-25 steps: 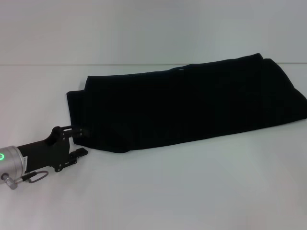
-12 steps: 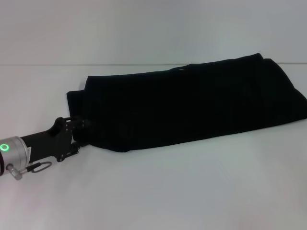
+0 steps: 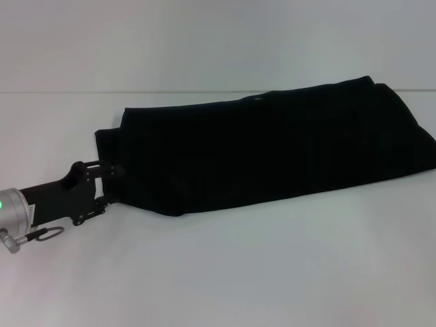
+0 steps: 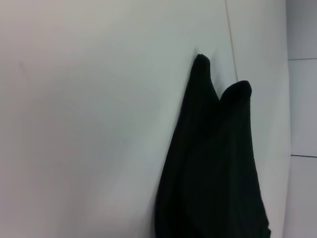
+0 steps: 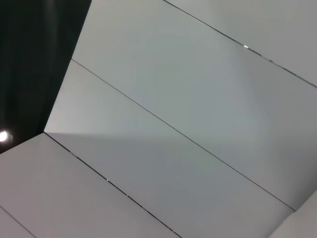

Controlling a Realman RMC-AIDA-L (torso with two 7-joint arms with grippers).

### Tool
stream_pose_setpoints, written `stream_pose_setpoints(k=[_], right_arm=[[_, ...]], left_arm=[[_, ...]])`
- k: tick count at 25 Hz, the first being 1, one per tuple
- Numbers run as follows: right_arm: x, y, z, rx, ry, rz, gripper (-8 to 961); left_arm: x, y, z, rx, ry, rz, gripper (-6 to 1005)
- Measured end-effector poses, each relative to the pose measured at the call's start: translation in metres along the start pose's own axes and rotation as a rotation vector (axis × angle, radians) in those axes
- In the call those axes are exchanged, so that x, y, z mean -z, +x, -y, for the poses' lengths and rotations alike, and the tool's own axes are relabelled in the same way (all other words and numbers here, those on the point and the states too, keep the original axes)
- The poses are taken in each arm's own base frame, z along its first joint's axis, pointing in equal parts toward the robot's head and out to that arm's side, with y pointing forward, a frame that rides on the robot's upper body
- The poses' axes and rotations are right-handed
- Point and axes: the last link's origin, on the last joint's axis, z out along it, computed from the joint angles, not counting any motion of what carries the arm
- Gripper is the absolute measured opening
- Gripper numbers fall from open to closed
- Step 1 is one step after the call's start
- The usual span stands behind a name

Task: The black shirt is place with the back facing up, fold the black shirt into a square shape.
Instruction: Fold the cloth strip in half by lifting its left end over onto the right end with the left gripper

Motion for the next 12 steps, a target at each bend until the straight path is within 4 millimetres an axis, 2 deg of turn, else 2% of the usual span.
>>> stream_pose_setpoints(k=[12], right_arm=[[0.0018, -0.0016, 0.0011, 0.002, 0.009, 0.008, 854]], left_arm=[[0.0043, -0.0003, 0.0053, 0.081, -0.013, -0.010, 581]])
